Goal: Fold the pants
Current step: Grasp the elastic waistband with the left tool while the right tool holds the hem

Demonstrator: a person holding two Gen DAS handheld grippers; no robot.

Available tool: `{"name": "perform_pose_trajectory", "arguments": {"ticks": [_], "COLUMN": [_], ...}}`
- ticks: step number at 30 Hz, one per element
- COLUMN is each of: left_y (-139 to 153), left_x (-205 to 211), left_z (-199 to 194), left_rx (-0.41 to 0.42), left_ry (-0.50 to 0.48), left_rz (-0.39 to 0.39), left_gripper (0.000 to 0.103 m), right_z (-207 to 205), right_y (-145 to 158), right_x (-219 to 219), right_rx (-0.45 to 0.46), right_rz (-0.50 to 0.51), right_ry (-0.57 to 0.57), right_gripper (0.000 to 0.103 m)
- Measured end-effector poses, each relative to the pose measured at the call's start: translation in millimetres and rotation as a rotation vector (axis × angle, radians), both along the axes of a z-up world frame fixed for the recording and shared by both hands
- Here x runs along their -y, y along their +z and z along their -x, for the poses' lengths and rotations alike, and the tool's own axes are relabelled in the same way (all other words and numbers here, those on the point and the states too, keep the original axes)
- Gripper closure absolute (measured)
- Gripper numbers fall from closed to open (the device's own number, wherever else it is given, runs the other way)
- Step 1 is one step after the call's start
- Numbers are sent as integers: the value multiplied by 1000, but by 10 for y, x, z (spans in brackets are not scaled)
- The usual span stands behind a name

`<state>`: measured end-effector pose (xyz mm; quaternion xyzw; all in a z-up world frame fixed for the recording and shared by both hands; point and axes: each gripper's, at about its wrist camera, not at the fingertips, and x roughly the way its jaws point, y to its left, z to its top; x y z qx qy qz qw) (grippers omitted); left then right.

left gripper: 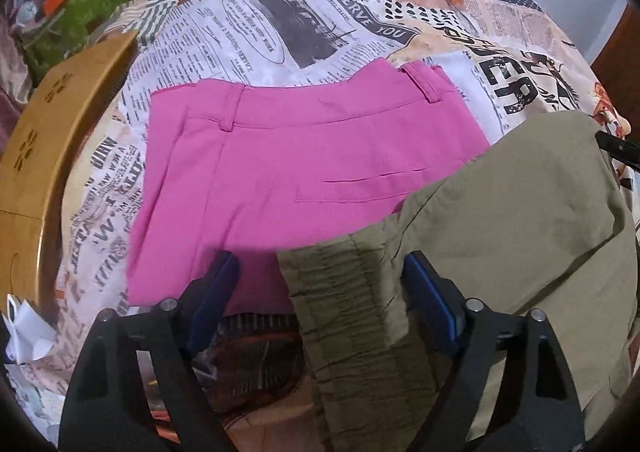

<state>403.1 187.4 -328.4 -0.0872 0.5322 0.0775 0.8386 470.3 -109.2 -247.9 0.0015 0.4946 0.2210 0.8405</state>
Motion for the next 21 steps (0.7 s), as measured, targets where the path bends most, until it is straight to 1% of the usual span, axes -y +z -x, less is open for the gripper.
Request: {"name": "perform_pose_trajectory", "arguments": {"ticks": [3,4,6,7,9,10,11,12,13,16,18,19,21], "left_y": [-24,-23,-18,-12,15,40,61,86,134,266,381,444,597], "left_x": [13,24,27,30,42,60,83,105,144,200,187,177,166], "left_z": [7,9,10,13,30,45,56,64,80,120,147,164,204], "left_rx": [8,10,10,10,17,26,30,31,42,71,94,106,133], "left_ry": [2,3,5,6,4,-4,-22,-21,-21,-29,-26,-23,-16], "left_rz": [-7,-13,-15,-16,-28,-29,-14,-32,-70,-128,-133,-130,-121], "left_gripper": [18,19,20,22,29,40,50,50,50,52,52,53,53], "right_z": [-31,-35,-37,-8,2,13,30,23,29,123,193,248,308], "right_y": [5,10,0,8,12,23,41,46,65,180,283,380,516], "right_x": [-56,-80,-134,-183,-244,-276,-278,-281,-268,-240,-221,-191,-139], "right_rx": [13,18,31,45,70,87,101,103,106,152,187,211,231], "right_rz": [-5,-7,3,18,51,72,82,84,77,93,102,97,79], "right_ry": [-2,-4,11,30,38,39,31,27,20,4,2,0,-6], "right_gripper": [39,42,51,58,64,74,87,90,91,91,91,92,92]}}
